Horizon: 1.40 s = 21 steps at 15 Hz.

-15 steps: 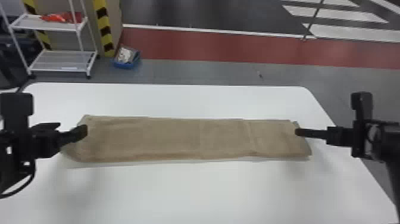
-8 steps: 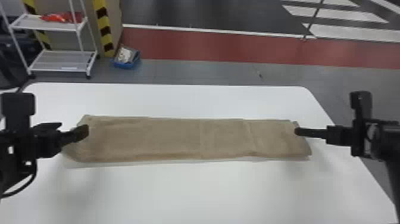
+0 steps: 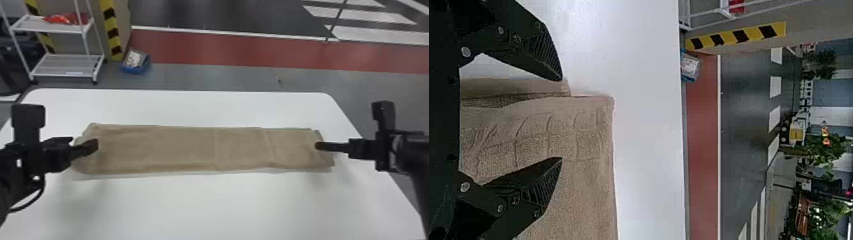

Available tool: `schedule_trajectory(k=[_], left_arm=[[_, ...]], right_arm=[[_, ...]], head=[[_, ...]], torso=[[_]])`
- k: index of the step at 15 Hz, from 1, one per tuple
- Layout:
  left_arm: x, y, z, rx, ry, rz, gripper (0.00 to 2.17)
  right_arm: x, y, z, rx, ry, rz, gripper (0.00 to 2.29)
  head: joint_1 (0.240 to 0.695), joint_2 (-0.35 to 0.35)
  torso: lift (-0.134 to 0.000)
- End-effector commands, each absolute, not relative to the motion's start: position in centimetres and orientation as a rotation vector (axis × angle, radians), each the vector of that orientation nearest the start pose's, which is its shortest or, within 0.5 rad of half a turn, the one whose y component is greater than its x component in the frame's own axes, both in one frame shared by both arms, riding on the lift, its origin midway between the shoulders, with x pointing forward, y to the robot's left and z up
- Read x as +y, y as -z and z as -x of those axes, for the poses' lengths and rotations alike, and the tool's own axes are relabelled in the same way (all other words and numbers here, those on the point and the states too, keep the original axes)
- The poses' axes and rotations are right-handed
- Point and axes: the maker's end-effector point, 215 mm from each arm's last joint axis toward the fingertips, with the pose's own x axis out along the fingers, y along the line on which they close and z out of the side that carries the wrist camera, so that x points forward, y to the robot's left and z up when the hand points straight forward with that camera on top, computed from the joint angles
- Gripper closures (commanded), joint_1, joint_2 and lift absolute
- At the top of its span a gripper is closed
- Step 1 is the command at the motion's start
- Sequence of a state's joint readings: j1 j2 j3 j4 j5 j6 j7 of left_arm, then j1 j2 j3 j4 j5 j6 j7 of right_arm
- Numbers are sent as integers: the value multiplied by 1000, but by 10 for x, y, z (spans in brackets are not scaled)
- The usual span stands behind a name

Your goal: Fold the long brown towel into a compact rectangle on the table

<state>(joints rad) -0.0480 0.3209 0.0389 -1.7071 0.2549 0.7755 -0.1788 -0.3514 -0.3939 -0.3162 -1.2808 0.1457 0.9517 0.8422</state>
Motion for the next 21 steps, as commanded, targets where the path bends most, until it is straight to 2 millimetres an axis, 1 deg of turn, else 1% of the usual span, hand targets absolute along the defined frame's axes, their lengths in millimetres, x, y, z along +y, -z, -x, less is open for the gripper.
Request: schedule_trajectory(k=[1, 3, 5, 6, 7, 9, 10, 11, 12, 13, 14, 15, 16, 21], left_arm=[[308, 440, -563, 588, 149, -16, 505], [312, 439, -563, 589, 143, -34, 515], [311, 442, -562, 593, 145, -38, 529], [312, 445, -559, 604, 144, -39, 748], [312, 445, -559, 609, 143, -39, 842], [313, 446, -558, 612, 143, -41, 846], [314, 452, -554, 635, 142, -39, 846], [313, 454, -552, 638, 143, -37, 863], [312, 453, -551, 637, 144, -37, 1089], [314, 452, -549, 634, 137, -36, 1204], [314, 451, -547, 631, 137, -33, 1204], [313, 445, -547, 617, 140, -34, 1204], [312, 443, -547, 612, 142, -34, 1204], [309, 437, -543, 599, 147, -33, 1204]], right_arm=[[-461, 445, -552, 817, -201, -175, 380], [-460, 446, -552, 820, -204, -172, 380], [-460, 446, -551, 823, -205, -168, 387], [-461, 446, -552, 823, -203, -165, 448], [-461, 446, -551, 825, -203, -164, 468], [-460, 447, -551, 830, -206, -158, 471], [-458, 449, -550, 832, -209, -159, 532], [-458, 449, -550, 834, -211, -162, 694], [-457, 450, -549, 837, -213, -164, 832], [-454, 451, -548, 841, -216, -175, 1035], [-453, 452, -547, 843, -218, -180, 1055], [-452, 452, -547, 842, -218, -179, 1055], [-452, 452, -547, 843, -218, -178, 1055], [-454, 449, -549, 827, -210, -162, 1055]], head=[[695, -147], [695, -148], [695, -147], [695, -146], [695, -146], [695, -147], [695, -146], [695, -145], [695, -144], [695, -144], [695, -143], [695, -142], [695, -140], [695, -141]], torso=[[-124], [-124], [-124], [-124], [-124], [-124], [-124], [-124], [-124], [-124], [-124], [-124], [-124], [-124]])
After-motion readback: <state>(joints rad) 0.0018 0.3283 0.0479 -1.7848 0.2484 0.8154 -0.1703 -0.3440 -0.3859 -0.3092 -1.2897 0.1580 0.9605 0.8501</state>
